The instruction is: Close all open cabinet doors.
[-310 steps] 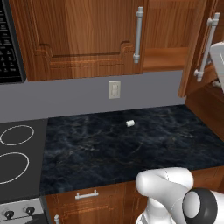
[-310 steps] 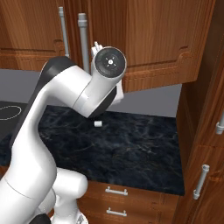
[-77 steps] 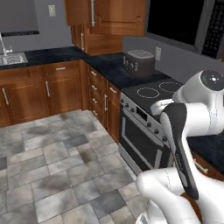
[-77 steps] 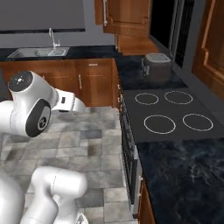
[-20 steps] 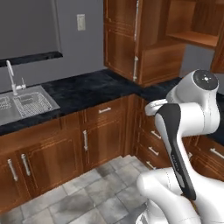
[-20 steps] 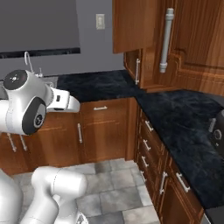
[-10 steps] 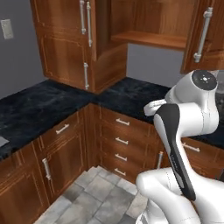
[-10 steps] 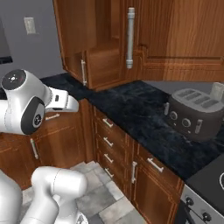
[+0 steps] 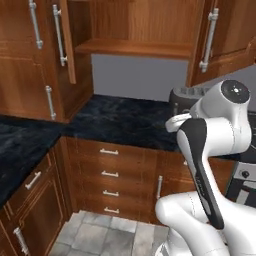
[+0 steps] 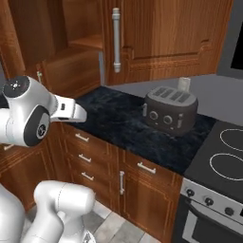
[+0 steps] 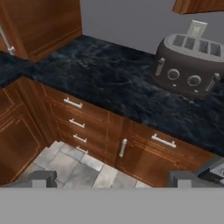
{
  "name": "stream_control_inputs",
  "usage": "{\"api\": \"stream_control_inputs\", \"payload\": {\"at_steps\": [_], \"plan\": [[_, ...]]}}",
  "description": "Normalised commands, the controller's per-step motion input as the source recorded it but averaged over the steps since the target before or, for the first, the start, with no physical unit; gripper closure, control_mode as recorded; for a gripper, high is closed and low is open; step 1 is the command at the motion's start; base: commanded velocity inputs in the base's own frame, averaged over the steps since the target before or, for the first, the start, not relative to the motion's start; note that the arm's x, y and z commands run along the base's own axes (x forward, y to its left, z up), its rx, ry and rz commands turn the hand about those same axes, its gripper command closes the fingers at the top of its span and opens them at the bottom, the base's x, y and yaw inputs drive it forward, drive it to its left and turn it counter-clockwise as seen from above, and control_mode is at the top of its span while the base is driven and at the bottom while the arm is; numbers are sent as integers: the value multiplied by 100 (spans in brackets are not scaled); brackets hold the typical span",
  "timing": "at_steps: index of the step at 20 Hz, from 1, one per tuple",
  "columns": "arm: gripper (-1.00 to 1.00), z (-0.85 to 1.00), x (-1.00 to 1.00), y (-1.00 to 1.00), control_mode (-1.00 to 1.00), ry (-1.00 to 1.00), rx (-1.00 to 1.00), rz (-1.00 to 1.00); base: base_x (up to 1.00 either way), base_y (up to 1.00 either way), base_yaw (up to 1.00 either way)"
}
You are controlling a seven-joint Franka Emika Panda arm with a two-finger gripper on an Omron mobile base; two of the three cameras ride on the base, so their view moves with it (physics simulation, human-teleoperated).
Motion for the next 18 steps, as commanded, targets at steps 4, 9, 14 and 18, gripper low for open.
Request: {"api": "stream_control_inputs", "payload": {"at_steps": [4,9,14,18], "plan": [[-100,0,0,0,100,0,0,0,21,66,-31],[-100,0,0,0,100,0,0,0,28,60,-35],[-100,0,0,0,100,0,0,0,37,43,-53],[-100,0,0,0,100,0,0,0,29,46,-49]]}}
